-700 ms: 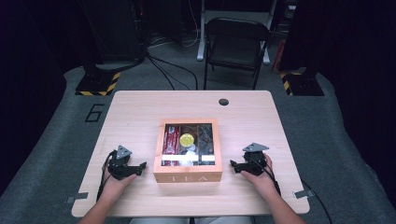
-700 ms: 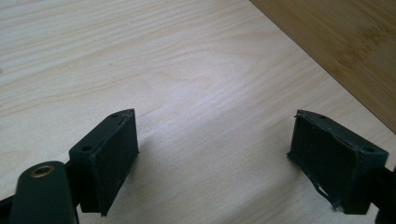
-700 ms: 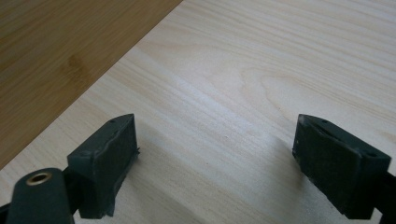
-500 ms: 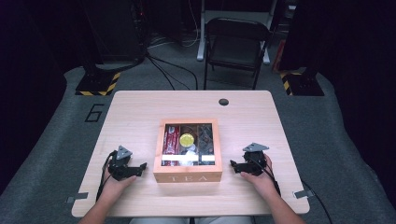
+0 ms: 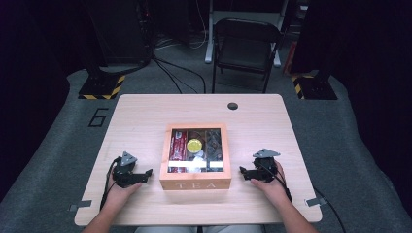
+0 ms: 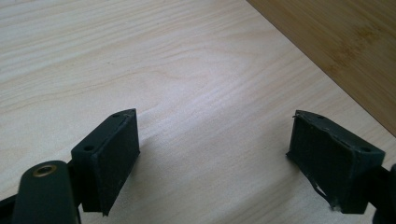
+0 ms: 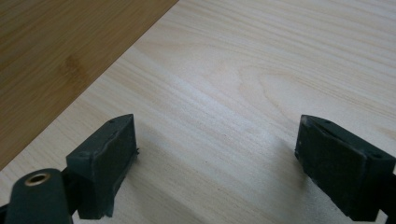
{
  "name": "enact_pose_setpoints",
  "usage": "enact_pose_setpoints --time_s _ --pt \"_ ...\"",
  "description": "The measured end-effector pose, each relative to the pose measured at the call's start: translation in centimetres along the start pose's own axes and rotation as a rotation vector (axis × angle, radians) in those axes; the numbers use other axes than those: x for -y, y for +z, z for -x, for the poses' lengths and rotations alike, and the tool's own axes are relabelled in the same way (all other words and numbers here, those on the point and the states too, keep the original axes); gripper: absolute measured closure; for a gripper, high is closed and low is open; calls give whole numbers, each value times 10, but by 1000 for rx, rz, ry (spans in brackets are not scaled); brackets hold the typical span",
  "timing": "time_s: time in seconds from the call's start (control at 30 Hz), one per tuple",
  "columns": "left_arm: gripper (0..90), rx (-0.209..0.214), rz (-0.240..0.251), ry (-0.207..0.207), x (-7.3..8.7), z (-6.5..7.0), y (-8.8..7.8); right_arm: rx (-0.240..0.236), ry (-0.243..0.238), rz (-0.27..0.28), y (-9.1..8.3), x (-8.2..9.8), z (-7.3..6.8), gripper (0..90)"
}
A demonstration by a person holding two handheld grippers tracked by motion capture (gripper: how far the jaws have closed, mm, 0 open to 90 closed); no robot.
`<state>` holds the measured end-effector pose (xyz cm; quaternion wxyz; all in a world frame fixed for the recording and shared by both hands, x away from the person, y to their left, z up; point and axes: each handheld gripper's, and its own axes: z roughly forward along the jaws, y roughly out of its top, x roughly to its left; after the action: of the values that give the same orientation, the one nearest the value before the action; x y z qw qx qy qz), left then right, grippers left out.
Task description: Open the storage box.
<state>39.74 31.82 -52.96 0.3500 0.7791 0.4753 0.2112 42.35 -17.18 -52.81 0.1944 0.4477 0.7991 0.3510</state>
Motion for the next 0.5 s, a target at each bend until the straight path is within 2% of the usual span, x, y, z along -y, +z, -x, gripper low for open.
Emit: enact_pose_setpoints --time_s 0.17,0.2,0.23,0.27,0.3,0.37,0.43,0.5 --pt "210 12 5 -29 0 -2 -2 -2 -1 3 -2 0 2 172" --pt "230 13 9 -34 0 -2 -3 -4 -1 3 -2 0 2 210" --pt "255 16 4 -46 -1 -3 -4 -3 -6 0 -5 0 3 284" --pt "255 13 10 -53 -1 -3 -4 -3 -6 0 -5 0 3 284" --pt "281 20 -5 -54 -2 -3 -6 -8 2 -25 -8 -2 3 308" --pt "289 27 -6 -56 -3 -3 -7 -9 -9 -16 -9 -2 2 319" --pt "309 38 13 -55 -5 -1 -12 -5 -38 -6 -17 -5 -1 344" --pt "319 43 21 -48 -6 1 -14 -3 -45 1 -20 -7 -3 357"
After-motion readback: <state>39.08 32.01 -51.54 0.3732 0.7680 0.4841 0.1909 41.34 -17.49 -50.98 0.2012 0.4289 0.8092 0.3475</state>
